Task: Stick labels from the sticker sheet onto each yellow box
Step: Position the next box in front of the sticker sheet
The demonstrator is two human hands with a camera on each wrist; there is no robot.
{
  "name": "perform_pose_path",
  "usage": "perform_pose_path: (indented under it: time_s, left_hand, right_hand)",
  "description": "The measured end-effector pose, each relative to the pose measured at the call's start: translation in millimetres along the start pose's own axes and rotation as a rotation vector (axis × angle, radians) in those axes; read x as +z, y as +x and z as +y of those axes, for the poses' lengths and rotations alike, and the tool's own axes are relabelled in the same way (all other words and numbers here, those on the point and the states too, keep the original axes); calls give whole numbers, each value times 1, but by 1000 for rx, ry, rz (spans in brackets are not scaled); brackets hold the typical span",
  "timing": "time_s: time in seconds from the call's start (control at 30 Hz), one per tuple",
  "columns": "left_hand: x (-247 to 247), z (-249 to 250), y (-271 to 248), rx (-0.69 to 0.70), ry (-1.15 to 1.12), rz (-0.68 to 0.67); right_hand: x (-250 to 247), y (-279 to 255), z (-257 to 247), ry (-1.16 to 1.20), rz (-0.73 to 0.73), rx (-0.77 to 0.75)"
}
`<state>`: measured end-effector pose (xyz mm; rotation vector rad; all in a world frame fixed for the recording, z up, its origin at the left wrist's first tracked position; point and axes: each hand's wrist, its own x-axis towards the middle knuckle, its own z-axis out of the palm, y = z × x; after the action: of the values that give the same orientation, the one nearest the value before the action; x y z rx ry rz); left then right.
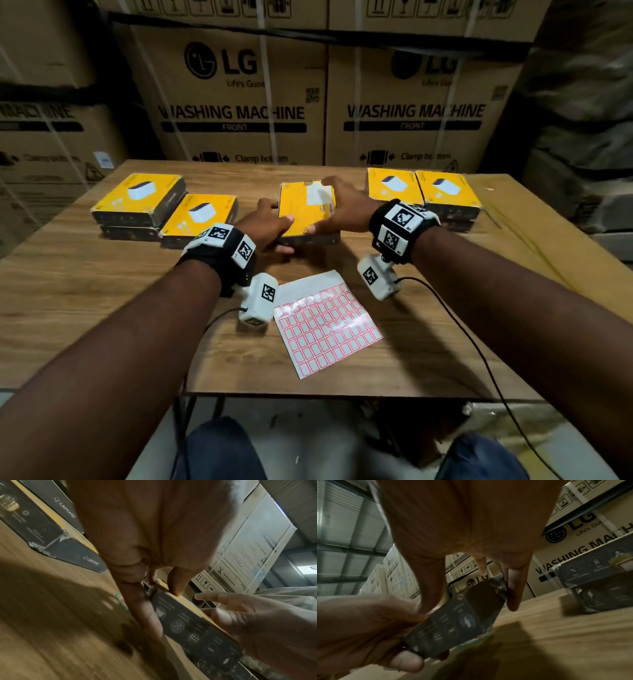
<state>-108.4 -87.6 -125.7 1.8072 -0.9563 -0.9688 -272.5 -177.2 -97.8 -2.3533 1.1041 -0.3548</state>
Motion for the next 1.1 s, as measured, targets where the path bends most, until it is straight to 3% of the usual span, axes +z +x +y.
perform_pose_path:
  time_s: [0.23,0.4,0.6,0.73,0.83,0.97,1.1]
  left_hand:
    - [-7,1,-14,-34,209,-77]
    - [-18,5,-15,114,846,-84]
    - [-11,6,-25,268,1268,30]
    - [0,9,-37,289,1354,-154]
    - [0,5,-40,170,1387,-278]
    - [-10,0,-38,67,1267,-482]
    - [-14,-5,-39,95,1112,-501]
  right_hand:
    - [14,-6,1,-221,-124,-43]
    - [27,-12,5,-296,-112,-69]
    - [34,-26,1,-372,1,-103]
    - [31,-34,-9,-370,56,-186]
    - [27,-44,-19,-332,-82,-262]
    - [34,-56,-25,-367,-336,-285]
    - [45,-56,-19,-392,-335,-293]
